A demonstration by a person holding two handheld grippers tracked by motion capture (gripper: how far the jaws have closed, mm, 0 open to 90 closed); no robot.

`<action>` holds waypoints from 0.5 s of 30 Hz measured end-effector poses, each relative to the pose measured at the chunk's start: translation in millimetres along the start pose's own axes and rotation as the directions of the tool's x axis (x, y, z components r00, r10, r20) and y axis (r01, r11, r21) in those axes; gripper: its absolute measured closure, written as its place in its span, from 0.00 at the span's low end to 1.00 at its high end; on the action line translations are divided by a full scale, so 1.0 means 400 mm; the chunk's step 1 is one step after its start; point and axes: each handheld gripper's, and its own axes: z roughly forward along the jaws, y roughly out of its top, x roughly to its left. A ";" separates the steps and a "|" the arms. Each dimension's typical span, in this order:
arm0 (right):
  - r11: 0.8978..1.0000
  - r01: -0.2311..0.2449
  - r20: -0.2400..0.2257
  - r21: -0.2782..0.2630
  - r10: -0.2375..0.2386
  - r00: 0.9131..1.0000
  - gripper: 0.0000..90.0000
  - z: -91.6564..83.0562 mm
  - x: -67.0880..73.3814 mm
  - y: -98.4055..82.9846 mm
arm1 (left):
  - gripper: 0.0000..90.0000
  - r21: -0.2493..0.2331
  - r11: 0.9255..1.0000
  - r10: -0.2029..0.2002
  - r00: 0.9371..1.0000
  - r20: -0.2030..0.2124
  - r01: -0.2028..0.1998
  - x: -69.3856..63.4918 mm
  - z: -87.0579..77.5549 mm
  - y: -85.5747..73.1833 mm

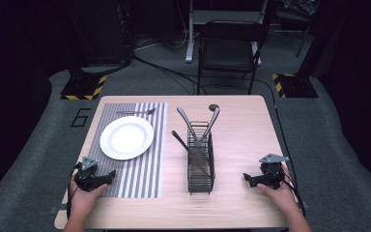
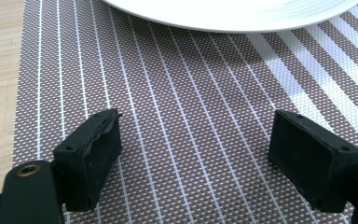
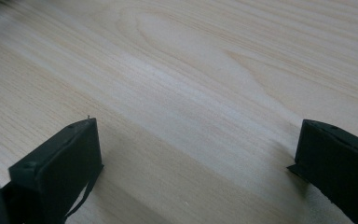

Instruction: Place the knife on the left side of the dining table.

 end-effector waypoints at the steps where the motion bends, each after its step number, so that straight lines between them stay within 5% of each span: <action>1: 1.000 0.000 0.000 -0.001 0.000 1.000 0.00 0.000 0.000 0.000 | 0.20 -0.003 1.000 -0.001 1.000 -0.004 0.001 0.000 0.000 0.000; 9: 1.000 0.000 0.000 -0.001 0.000 1.000 0.00 0.000 0.000 0.000 | 0.23 -0.001 1.000 -0.008 1.000 -0.010 0.008 0.001 -0.002 0.000; 15: 1.000 0.001 0.002 -0.002 -0.001 1.000 0.00 0.000 0.000 0.000 | 0.36 -0.010 0.997 -0.082 0.997 0.002 0.082 0.014 -0.014 0.003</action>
